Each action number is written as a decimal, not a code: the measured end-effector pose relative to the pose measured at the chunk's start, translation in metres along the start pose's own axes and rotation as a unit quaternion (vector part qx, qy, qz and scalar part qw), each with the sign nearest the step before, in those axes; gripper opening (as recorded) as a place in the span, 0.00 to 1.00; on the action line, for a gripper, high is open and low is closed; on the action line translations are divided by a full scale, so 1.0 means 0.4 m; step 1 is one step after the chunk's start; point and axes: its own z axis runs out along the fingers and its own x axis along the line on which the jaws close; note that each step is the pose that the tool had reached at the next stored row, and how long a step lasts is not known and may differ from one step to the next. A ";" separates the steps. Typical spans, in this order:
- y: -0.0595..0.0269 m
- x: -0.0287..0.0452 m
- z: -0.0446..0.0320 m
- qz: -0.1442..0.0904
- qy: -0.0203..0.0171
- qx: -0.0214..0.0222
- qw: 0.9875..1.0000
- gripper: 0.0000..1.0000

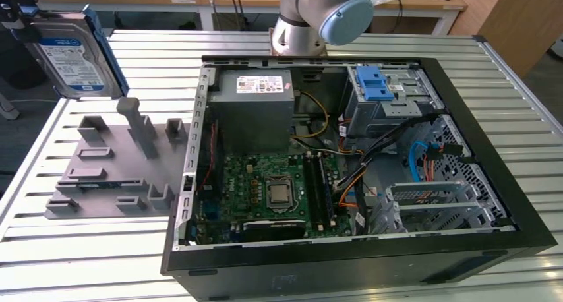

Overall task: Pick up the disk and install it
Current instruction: 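Pick up the disk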

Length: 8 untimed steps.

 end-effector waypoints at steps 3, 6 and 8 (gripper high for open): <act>0.000 0.000 0.000 -0.003 0.000 0.000 1.000 0.36; 0.000 0.000 -0.001 -0.010 -0.001 0.000 1.000 0.36; 0.001 0.000 -0.002 -0.013 -0.001 0.000 1.000 0.36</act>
